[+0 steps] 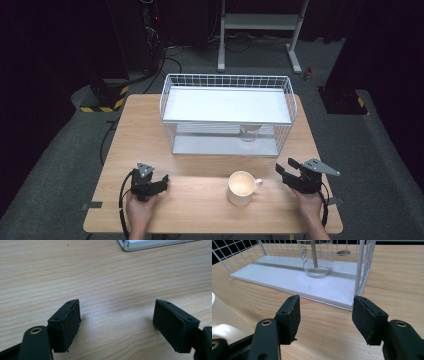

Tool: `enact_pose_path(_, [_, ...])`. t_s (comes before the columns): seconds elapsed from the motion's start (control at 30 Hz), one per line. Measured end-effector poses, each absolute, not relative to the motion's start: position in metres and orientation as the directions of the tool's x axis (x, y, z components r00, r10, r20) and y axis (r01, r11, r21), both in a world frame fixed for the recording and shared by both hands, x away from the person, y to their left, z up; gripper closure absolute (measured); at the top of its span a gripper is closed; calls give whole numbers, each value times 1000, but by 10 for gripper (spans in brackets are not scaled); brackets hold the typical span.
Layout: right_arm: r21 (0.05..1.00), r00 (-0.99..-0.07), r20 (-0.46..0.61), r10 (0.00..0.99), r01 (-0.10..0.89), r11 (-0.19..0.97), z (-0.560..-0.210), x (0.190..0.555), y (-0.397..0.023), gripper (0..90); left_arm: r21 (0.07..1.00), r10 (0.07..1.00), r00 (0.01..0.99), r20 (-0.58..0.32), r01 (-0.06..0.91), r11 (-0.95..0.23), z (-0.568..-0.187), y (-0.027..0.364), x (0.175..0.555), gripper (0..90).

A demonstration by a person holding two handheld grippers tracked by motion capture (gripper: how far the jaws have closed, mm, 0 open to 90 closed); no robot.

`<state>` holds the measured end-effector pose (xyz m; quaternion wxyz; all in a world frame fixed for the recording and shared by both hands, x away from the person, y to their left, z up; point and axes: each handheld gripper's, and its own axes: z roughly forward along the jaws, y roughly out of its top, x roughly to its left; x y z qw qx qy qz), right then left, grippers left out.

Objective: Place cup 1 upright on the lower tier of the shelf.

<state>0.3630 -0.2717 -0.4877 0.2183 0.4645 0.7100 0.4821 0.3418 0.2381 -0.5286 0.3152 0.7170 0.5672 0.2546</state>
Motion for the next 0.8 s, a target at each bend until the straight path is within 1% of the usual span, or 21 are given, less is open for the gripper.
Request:
enact_pose_path(0.5, [879, -461, 135, 877, 464, 108, -495, 349, -279, 394, 741, 973, 229, 8, 653, -160, -529, 238, 342, 222])
enact_pose_path(0.8, [876, -455, 114, 883, 465, 126, -501, 343, -283, 386, 741, 974, 228, 7, 653, -158, -529, 238, 342, 222])
